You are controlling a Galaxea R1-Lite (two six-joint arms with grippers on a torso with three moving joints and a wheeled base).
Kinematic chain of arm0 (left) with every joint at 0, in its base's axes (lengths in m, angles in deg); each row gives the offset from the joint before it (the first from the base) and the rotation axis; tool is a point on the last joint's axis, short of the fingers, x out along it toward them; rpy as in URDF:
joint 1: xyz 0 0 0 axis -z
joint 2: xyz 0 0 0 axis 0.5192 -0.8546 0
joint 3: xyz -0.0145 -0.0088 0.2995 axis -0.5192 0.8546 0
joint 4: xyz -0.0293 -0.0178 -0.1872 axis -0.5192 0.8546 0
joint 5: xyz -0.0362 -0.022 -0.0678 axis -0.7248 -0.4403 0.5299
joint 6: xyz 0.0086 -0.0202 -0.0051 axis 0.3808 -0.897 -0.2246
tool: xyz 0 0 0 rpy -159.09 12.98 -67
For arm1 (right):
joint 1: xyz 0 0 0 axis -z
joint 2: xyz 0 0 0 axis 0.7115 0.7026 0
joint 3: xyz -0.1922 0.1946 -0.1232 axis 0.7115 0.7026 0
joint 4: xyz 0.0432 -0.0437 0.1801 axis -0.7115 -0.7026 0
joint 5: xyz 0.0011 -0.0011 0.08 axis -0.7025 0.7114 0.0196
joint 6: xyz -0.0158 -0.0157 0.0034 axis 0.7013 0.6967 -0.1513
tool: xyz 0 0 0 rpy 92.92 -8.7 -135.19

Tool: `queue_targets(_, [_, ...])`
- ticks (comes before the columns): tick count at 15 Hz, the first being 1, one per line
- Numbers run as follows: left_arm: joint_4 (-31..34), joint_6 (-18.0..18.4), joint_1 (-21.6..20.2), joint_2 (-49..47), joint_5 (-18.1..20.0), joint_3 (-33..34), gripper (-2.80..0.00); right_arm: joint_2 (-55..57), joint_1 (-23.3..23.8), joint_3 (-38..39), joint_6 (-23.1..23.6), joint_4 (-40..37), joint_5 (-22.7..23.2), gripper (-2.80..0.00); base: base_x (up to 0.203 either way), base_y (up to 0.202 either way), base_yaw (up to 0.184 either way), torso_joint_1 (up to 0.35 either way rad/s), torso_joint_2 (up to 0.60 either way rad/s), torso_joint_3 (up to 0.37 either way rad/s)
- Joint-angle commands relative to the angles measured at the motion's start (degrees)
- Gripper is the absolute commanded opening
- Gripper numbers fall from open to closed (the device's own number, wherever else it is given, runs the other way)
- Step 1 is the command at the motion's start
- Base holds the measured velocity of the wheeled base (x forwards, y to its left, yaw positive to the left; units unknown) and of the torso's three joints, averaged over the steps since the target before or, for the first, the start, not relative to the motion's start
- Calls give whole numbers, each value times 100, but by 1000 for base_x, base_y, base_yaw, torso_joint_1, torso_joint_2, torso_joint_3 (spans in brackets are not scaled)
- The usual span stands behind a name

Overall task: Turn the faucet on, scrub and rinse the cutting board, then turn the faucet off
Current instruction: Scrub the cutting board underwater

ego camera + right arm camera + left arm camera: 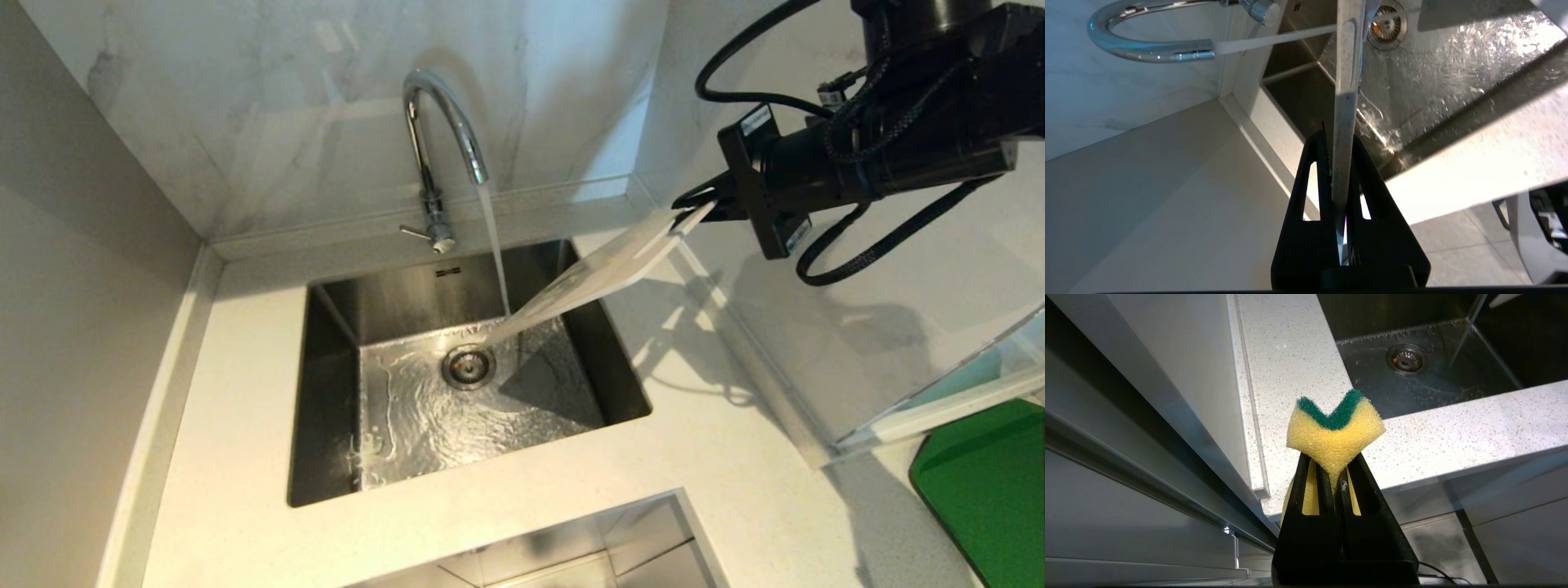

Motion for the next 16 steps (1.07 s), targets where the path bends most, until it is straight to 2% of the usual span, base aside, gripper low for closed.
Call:
queue_targets(1, [-1, 1, -2, 21, -2, 0, -280, 351, -4, -19, -47, 197, 172, -280, 0, 0, 0, 0, 0, 0])
queue_targets(10, [-1, 1, 2, 21, -10, 2, -280, 1194, -28, -39, -230, 1516, 659, -280, 0, 0, 0, 0, 0, 0])
queue_targets(12, [-1, 1, -2, 21, -11, 2, -280, 1321, -37, -42, -285, 1621, 889, -280, 0, 0, 0, 0, 0, 0])
queue_targets(16, [-1, 1, -2, 21, -11, 8, -280, 1690, -205, -86, -257, 1770, 985, -280, 0, 0, 0, 0, 0, 0])
